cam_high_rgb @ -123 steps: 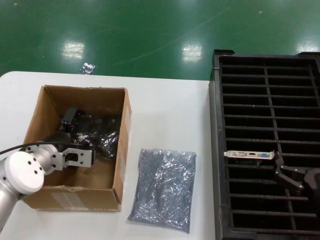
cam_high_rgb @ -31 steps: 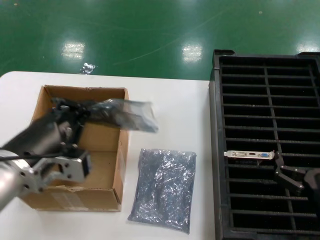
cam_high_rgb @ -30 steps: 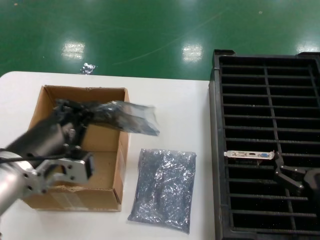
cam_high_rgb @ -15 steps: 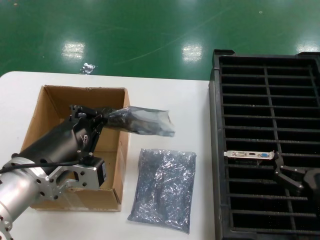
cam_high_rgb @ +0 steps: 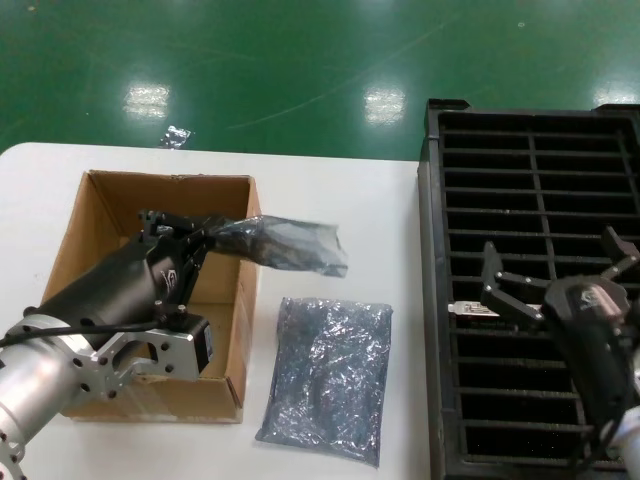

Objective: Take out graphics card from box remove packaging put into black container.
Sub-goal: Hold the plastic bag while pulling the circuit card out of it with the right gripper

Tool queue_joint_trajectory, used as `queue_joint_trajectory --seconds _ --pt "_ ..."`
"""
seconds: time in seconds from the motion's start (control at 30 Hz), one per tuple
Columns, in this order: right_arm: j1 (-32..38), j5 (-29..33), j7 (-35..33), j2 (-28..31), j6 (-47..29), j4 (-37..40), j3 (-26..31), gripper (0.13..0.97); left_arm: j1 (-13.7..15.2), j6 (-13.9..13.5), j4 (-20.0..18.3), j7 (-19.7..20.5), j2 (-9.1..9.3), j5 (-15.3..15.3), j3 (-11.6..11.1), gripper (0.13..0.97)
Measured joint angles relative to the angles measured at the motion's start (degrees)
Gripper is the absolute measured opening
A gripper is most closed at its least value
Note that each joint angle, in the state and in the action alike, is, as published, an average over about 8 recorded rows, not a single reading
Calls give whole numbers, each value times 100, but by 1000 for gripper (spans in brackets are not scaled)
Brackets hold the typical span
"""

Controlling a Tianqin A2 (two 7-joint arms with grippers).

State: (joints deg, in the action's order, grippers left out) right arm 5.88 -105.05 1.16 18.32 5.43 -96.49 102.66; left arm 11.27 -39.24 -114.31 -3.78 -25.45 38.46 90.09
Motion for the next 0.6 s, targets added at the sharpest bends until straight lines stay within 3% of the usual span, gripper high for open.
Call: queue_joint_trajectory --seconds 0.4,0.6 --pt "635 -986 -967 207 916 -159 1013 926 0 0 0 0 0 0 0 139" --pt "862 -1380 -1502 396 1205 -132 1433 847 0 0 0 0 0 0 0 139"
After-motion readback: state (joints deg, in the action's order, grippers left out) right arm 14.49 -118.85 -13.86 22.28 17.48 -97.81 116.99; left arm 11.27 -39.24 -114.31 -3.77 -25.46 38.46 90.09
